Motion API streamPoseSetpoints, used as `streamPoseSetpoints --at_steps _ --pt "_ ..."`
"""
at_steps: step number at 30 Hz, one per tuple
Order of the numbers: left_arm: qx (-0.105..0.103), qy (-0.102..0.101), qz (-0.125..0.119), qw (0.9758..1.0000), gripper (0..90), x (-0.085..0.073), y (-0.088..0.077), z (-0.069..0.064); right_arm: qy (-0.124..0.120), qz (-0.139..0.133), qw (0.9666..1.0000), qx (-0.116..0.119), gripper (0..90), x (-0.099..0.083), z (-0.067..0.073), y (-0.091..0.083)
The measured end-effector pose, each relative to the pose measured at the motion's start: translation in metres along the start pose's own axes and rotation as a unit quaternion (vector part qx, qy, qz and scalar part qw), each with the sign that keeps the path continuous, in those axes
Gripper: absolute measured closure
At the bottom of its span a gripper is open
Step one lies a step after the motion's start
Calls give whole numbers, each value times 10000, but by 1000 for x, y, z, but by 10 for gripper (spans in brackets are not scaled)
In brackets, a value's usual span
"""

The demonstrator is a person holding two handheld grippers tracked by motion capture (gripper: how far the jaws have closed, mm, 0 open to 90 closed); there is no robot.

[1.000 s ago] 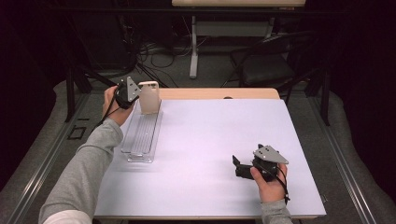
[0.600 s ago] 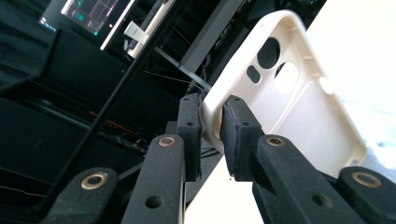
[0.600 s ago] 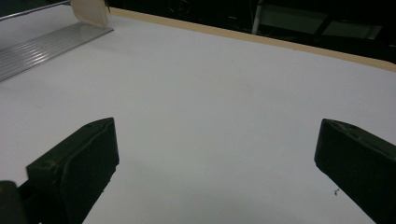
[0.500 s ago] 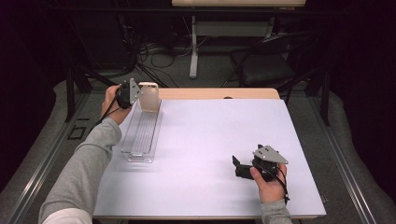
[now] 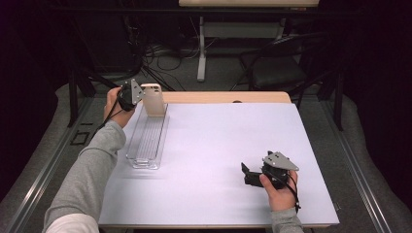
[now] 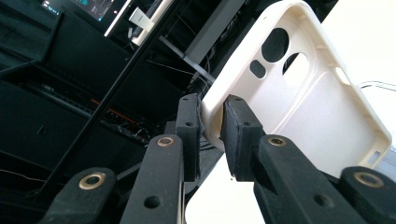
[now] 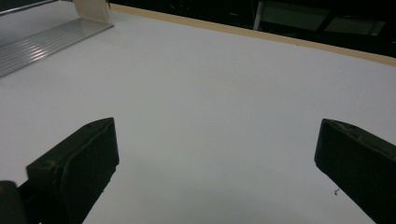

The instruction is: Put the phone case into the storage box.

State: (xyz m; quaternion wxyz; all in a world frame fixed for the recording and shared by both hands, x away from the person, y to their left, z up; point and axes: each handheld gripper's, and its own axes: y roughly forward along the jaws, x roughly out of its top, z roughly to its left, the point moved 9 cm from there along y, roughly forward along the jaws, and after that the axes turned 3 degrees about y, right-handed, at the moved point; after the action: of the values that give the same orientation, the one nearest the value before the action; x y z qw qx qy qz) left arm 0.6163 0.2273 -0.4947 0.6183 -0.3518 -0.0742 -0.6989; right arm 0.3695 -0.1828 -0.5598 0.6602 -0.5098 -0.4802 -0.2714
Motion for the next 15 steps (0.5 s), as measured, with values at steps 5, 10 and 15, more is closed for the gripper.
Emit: streamPoseSetpoints --at_steps 5,10,15 --pt "9 3 -30 10000 762 2 2 -1 -12 12 10000 7 0 0 1 0" --pt "-12 3 -44 10000 747 2 3 -1 -12 20 10000 0 0 -1 1 0" --pt "36 18 -31 10000 713 1 4 -1 -22 21 10000 2 0 -1 1 1"
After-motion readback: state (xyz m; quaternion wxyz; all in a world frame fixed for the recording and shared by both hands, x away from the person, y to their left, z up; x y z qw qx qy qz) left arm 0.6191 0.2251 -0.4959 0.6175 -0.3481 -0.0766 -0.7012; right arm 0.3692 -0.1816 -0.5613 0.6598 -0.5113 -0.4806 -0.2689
